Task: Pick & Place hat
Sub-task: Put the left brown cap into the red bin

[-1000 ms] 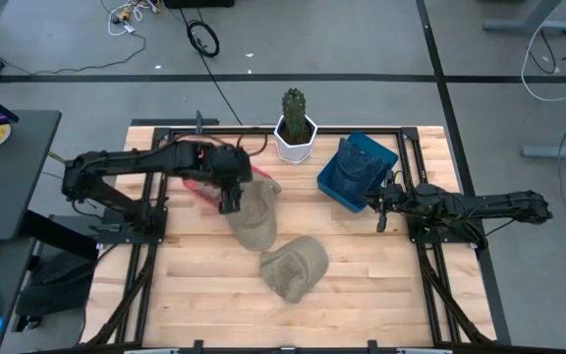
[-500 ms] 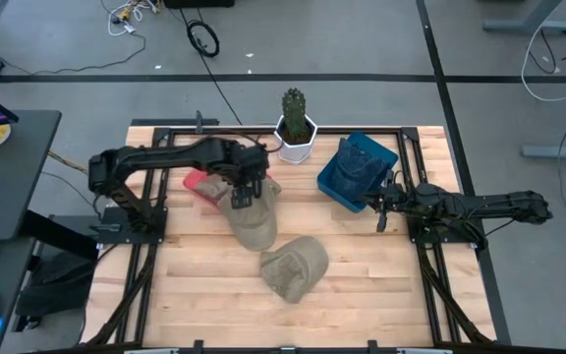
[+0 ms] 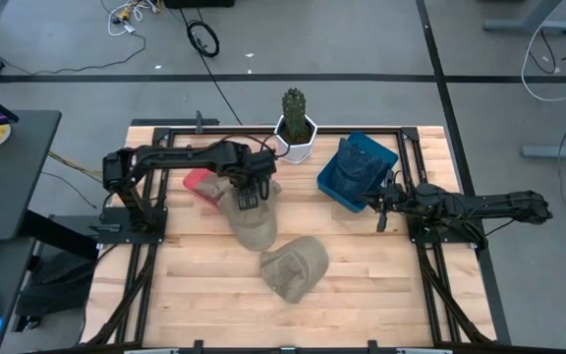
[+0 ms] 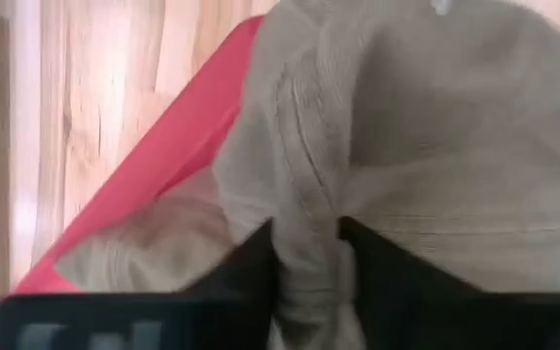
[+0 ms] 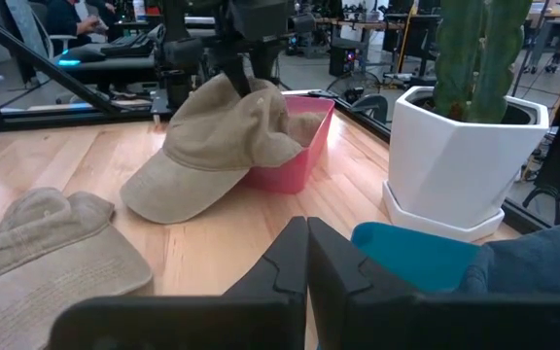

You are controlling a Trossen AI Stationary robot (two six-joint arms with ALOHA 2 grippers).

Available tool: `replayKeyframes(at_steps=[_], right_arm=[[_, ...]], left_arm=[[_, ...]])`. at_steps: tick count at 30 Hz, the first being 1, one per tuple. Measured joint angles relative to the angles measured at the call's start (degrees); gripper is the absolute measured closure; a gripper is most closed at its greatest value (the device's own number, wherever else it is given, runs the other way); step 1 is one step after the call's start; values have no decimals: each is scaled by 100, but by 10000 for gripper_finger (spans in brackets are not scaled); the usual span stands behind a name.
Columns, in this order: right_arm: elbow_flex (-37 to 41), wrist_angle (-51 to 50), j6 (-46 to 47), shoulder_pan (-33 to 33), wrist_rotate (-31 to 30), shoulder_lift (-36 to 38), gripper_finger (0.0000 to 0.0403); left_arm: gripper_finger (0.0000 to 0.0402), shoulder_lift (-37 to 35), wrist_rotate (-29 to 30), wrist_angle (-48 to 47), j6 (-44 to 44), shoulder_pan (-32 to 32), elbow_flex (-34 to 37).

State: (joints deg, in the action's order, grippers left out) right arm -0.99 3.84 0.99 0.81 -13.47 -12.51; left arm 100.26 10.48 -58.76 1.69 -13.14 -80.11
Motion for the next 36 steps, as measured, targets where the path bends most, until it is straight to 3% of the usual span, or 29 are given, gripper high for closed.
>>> replayKeyframes(at_steps=[2, 3, 12, 27, 36], right_arm=[[0, 0, 0, -1, 0, 0, 394], [-1, 0, 0, 0, -2, 0, 394], [-1, -1, 0, 1, -1, 0, 394], [0, -1, 0, -1, 0, 0, 394], [0, -2, 0, 1, 0, 0, 394]], left_arm=[[360, -19, -63, -78, -10, -20, 1], [374, -42, -94, -143, 9, -18, 1], [376, -647, -331, -457, -314, 2, -1], [376, -2632, -275, -634, -509, -571, -1], [376, -2913, 17, -669, -788, -1023, -1]])
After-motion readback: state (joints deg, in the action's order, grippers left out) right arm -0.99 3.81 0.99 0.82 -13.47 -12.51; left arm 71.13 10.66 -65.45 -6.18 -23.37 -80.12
